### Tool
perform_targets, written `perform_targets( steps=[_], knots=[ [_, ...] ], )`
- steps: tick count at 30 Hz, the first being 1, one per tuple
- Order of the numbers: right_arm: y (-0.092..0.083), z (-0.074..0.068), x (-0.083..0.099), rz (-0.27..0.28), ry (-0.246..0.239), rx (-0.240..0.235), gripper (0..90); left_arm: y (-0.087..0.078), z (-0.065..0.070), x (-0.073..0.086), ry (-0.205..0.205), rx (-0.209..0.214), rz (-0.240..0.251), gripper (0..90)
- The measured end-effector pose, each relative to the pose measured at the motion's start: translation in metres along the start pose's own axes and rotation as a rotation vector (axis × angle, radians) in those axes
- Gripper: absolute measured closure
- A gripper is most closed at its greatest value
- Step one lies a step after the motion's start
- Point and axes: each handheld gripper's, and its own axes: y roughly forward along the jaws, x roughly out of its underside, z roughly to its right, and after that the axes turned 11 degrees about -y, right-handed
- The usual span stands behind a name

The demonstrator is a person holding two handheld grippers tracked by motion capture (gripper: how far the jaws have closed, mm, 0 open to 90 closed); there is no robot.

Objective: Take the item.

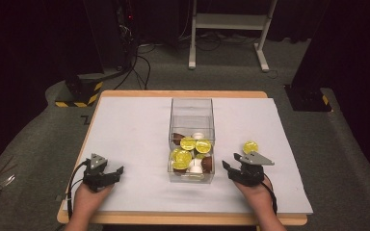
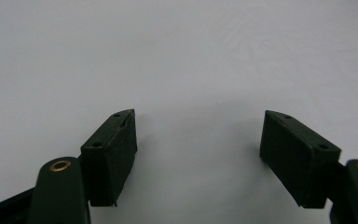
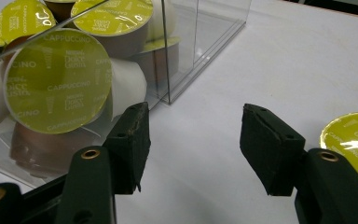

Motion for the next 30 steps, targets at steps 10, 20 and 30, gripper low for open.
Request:
perform_targets(
  steps=[10,20,30],
  knots=[
    [-0.003,-0.006,0.002,0.000,-0.001,0.000,42.2,0.001,0.001,-0.001,0.001,0.007,0.005,28.4],
    [-0.011,-0.004,0.002,0.023,0.016,0.000,40.7,-0.008,0.011,-0.003,-0.002,0.067,-0.007,29.2],
    [-0.020,-0.005,0.005,0.037,0.010,-0.014,41.9,-0.022,0.044,0.002,0.024,0.159,0.020,29.0]
  ],
)
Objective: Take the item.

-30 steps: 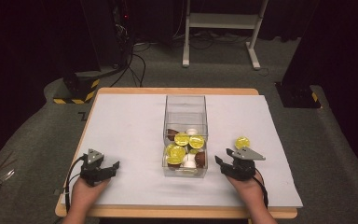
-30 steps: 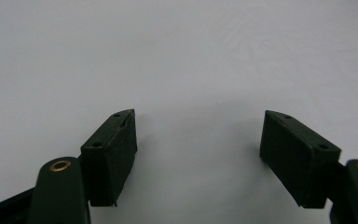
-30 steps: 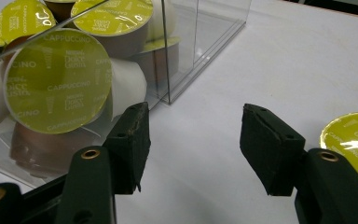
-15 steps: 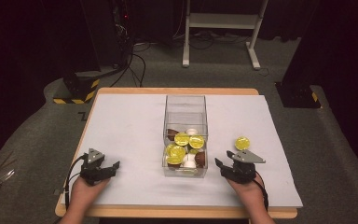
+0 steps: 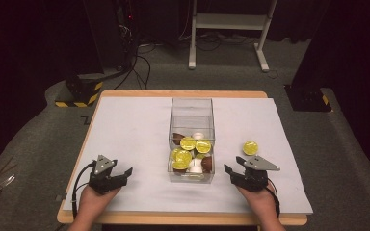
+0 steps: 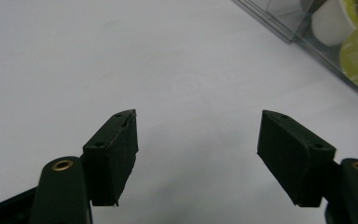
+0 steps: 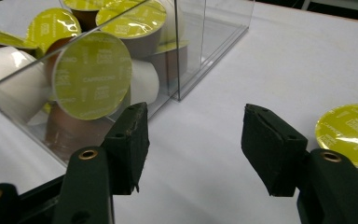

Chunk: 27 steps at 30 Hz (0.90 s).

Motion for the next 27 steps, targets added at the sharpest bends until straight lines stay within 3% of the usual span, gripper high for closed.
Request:
perform_targets(
  steps=[3,6,9,13,18,23,27],
  knots=[
    [-0.007,0.000,-0.001,0.007,-0.004,0.002,41.7,-0.001,0.007,0.000,-0.008,0.025,-0.009,28.5],
    [-0.009,0.006,-0.002,0.015,0.032,-0.002,40.8,-0.002,0.018,0.002,-0.034,0.056,-0.004,28.4],
    [-0.012,0.007,-0.002,0.015,0.031,-0.006,40.4,-0.001,0.026,0.005,0.000,0.074,-0.017,28.2],
    [-0.016,0.001,0.000,0.023,0.025,-0.012,39.0,-0.001,0.035,0.009,-0.022,0.102,-0.017,27.9],
    [-0.016,-0.009,0.001,0.028,-0.007,-0.037,37.2,-0.003,0.049,0.017,0.044,0.128,-0.036,25.5],
    [-0.017,-0.013,0.000,0.055,0.026,-0.076,36.5,-0.002,0.058,0.019,-0.022,0.170,-0.038,26.3],
    [-0.015,-0.020,-0.001,0.043,-0.007,-0.090,35.5,-0.002,0.066,0.024,0.032,0.196,-0.049,26.9]
  ],
)
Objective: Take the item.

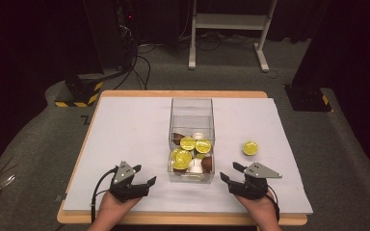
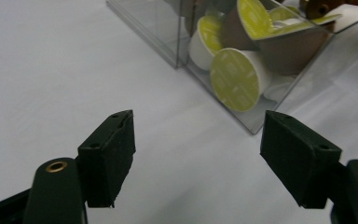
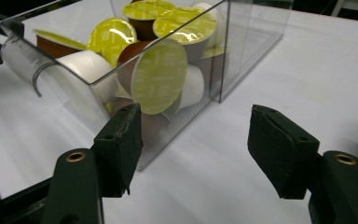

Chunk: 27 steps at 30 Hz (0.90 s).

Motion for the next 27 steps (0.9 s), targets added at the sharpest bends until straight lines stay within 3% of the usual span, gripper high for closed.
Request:
perform_targets(
  steps=[2,8,13,19,23,26,27],
  knots=[
    [0.001,-0.004,-0.001,-0.006,-0.024,-0.003,35.0,0.001,0.004,0.002,0.008,0.004,-0.004,27.4],
    [0.007,-0.008,0.000,-0.016,-0.010,-0.030,34.4,0.007,0.010,0.005,-0.019,0.022,0.000,29.9],
    [0.007,-0.012,0.001,-0.028,-0.036,-0.038,34.3,0.014,0.014,0.009,0.026,0.041,-0.018,30.0],
    [0.005,-0.013,0.001,-0.023,-0.026,-0.031,34.3,0.016,0.019,0.011,-0.014,0.081,-0.020,30.6],
    [0.006,-0.015,0.001,-0.016,-0.030,-0.057,34.3,0.021,0.022,0.012,-0.028,0.089,-0.019,31.8],
    [0.009,-0.017,0.000,-0.015,-0.033,-0.071,34.3,0.025,0.025,0.014,0.008,0.092,-0.024,32.0],
    [0.010,-0.018,0.000,-0.018,-0.033,-0.072,34.3,0.026,0.027,0.015,-0.003,0.099,-0.021,32.5]
  ],
)
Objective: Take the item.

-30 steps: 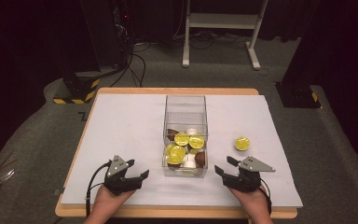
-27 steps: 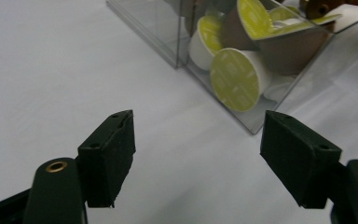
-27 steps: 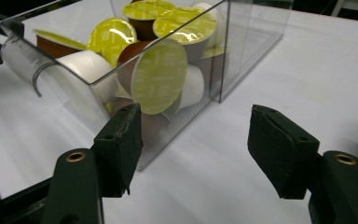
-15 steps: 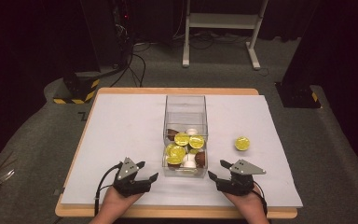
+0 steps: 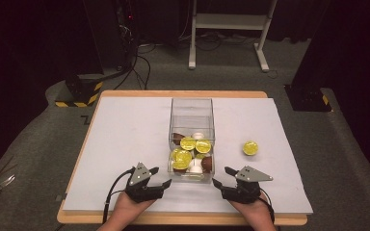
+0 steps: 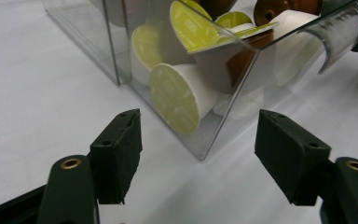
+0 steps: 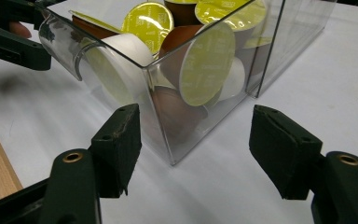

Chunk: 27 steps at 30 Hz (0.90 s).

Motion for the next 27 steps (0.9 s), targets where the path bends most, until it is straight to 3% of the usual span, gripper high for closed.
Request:
perform_targets(
  steps=[4,8,14,23,27],
  knots=[
    [0.001,-0.005,-0.005,0.000,-0.022,0.007,34.5,0.001,0.000,0.000,0.015,-0.004,-0.003,36.1],
    [0.004,-0.007,-0.009,0.017,-0.009,-0.004,36.0,0.002,0.002,-0.002,-0.019,0.002,0.015,40.5],
    [0.012,-0.011,-0.009,0.005,-0.024,-0.005,37.5,0.002,0.006,0.002,-0.010,0.004,0.066,46.7],
    [0.017,-0.013,-0.011,0.008,-0.034,-0.022,48.7,0.001,0.009,0.007,0.006,0.007,0.075,56.7],
    [0.017,-0.013,-0.011,0.009,-0.039,-0.021,49.3,0.000,0.013,0.007,0.014,0.024,0.094,61.3]
  ],
)
